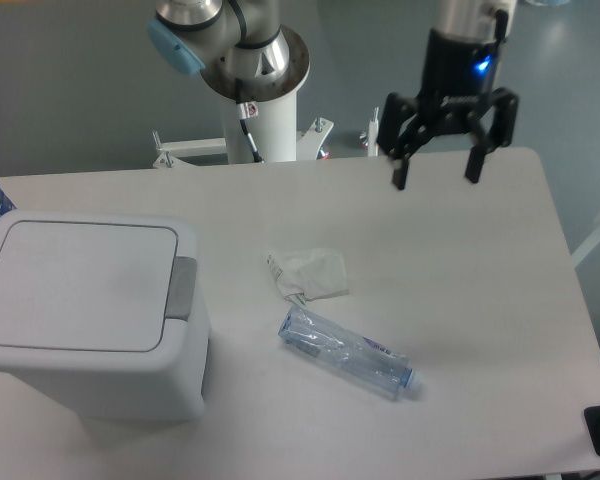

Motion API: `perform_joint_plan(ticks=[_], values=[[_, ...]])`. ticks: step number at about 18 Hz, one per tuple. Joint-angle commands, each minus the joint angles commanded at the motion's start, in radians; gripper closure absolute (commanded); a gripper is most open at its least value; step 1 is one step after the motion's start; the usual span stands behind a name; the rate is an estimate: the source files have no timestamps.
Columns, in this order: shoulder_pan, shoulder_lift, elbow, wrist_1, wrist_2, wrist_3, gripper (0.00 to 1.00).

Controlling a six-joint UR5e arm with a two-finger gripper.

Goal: Open the trash can
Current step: 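Move the open gripper toward the grey button on the trash can lid, then lower the gripper onto the grey button at the trash can lid's edge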

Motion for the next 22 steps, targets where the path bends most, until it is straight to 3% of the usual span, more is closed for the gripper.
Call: perform_joint_plan(ticks=[7,12,18,22], values=[[-0.138,-0.048,0.003,0.054,0.000,-0.058,0.00],[-0.173,-0.065,0.003,0.057,-0.008,-0.146,0.00],[-0.204,-0.083,0.003,0.057,-0.098,-0.180,0.00],[-0.239,-0.091,0.003,0.056,-0.100,-0.186,0.00]])
